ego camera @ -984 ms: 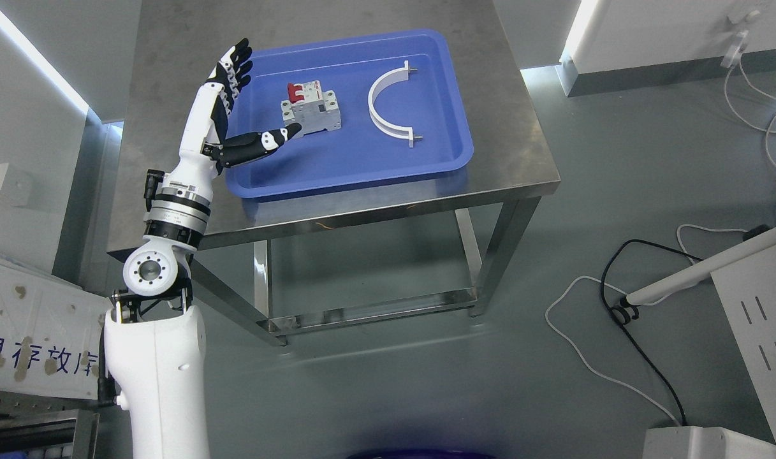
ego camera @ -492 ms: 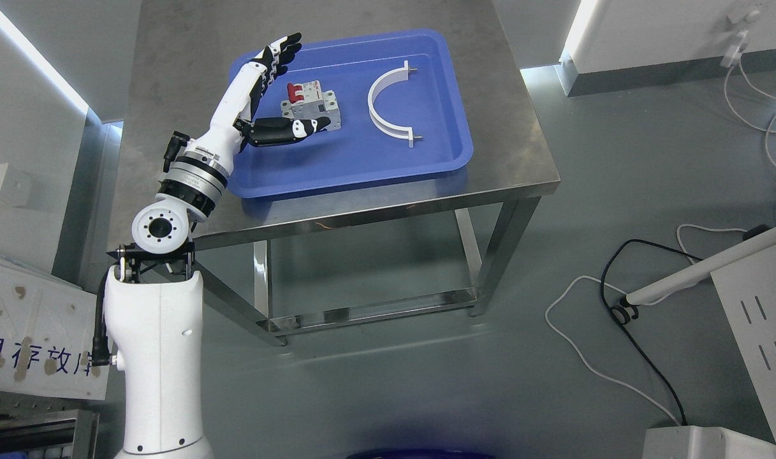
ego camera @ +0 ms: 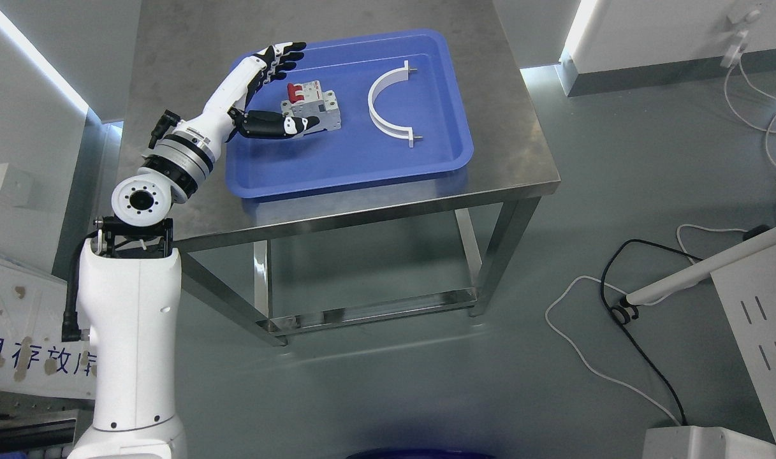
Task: Place circuit breaker on shelf
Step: 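Lower the left hand around the white-and-red circuit breaker and close fingers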
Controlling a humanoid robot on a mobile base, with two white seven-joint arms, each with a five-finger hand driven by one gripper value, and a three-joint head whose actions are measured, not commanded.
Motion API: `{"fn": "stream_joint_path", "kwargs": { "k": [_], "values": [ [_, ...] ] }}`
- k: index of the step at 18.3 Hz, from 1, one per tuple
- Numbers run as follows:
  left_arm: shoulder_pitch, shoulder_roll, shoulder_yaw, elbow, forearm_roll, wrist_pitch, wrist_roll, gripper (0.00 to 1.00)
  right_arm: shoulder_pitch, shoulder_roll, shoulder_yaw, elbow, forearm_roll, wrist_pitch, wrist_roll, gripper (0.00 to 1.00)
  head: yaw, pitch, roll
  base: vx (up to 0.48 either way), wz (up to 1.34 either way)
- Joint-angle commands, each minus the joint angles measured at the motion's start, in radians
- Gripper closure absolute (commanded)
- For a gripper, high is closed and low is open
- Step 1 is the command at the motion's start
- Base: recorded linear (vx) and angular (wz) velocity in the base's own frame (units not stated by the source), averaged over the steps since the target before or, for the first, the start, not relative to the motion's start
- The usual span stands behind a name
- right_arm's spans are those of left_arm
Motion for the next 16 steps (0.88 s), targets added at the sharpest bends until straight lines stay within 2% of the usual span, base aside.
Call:
{"fn": "stream_joint_path", "kwargs": {
  "k": [1, 16],
  "values": [
    [-0.011, 0.078, -0.019, 0.029, -0.062, 0.001, -0.02, 0.21, 0.015, -0.017, 0.0, 0.0, 0.001, -0.037, 0.001, 0.0, 0.0, 0.0, 0.0, 0.0, 0.0],
    [-0.06, 0.047, -0.111, 0.055, -0.179, -0.002, -0.051, 0.32, 0.015, -0.017, 0.0, 0.0, 0.001, -0.037, 0.001, 0.0, 0.0, 0.0, 0.0, 0.0, 0.0]
  ]
}}
